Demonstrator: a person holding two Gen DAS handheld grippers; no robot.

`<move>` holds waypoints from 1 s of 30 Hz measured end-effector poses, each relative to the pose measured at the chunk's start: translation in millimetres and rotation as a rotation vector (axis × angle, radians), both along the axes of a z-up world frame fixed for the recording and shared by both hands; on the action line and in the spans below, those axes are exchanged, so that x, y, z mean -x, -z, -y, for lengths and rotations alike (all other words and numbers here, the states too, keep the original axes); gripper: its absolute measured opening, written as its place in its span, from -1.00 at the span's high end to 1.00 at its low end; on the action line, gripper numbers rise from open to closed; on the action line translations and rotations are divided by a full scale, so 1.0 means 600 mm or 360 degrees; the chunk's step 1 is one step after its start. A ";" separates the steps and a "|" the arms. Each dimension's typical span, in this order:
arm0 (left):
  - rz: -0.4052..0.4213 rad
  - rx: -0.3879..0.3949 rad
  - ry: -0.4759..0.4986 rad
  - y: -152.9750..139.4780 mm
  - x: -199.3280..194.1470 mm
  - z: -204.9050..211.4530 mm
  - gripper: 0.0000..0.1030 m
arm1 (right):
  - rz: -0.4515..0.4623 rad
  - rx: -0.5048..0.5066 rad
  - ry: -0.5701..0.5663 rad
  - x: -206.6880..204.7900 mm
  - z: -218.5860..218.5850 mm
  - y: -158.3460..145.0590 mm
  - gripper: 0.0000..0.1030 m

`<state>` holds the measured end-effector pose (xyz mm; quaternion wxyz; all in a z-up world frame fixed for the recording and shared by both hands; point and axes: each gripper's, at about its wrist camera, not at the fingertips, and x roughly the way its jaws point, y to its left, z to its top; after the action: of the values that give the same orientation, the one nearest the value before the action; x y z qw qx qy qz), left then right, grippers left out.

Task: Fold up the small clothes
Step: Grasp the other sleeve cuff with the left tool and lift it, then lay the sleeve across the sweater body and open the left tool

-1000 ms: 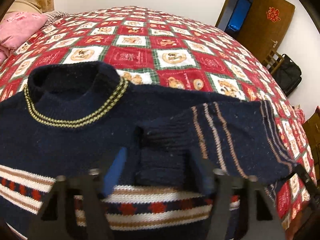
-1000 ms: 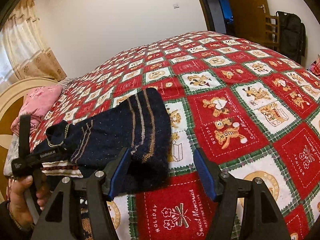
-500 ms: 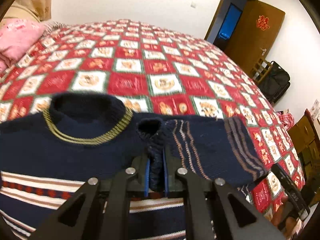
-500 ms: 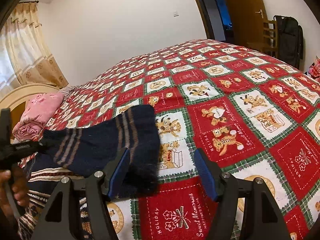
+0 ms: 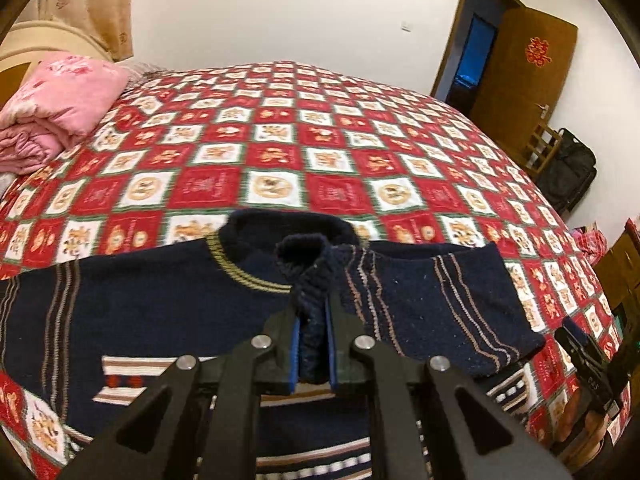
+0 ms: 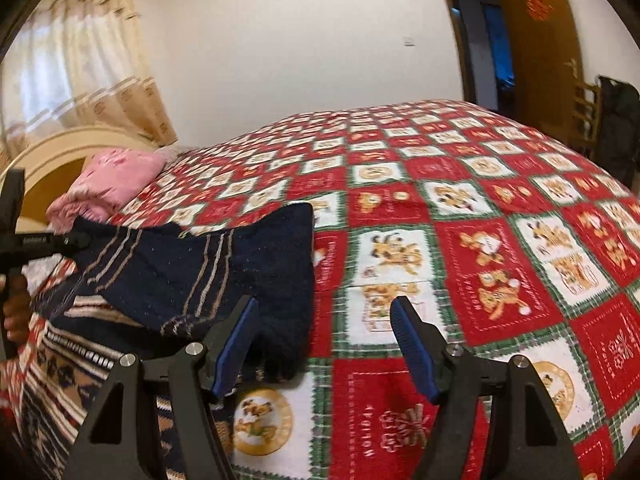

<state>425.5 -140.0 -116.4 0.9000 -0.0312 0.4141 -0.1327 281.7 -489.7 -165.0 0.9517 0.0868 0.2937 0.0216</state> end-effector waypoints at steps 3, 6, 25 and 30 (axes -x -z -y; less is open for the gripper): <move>0.0001 -0.0013 -0.0032 0.003 0.000 -0.022 0.79 | 0.0010 0.0037 -0.0079 0.002 -0.019 0.001 -0.36; -0.0011 -0.0031 -0.0057 0.011 -0.004 -0.041 0.79 | 0.0008 0.0053 -0.0166 0.005 -0.038 0.004 -0.36; -0.0163 -0.0175 -0.0195 0.141 -0.037 -0.080 0.73 | 0.0069 -0.0025 -0.0271 -0.004 -0.084 -0.020 -0.38; -0.0175 -0.0158 -0.0203 0.127 -0.032 -0.094 0.46 | -0.0211 -0.0120 -0.0313 -0.067 -0.089 -0.003 -0.38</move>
<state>444.8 -83.4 -192.7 0.8829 -0.0202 0.4661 -0.0524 321.8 -436.4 -163.5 0.9195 0.0946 0.3621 0.1202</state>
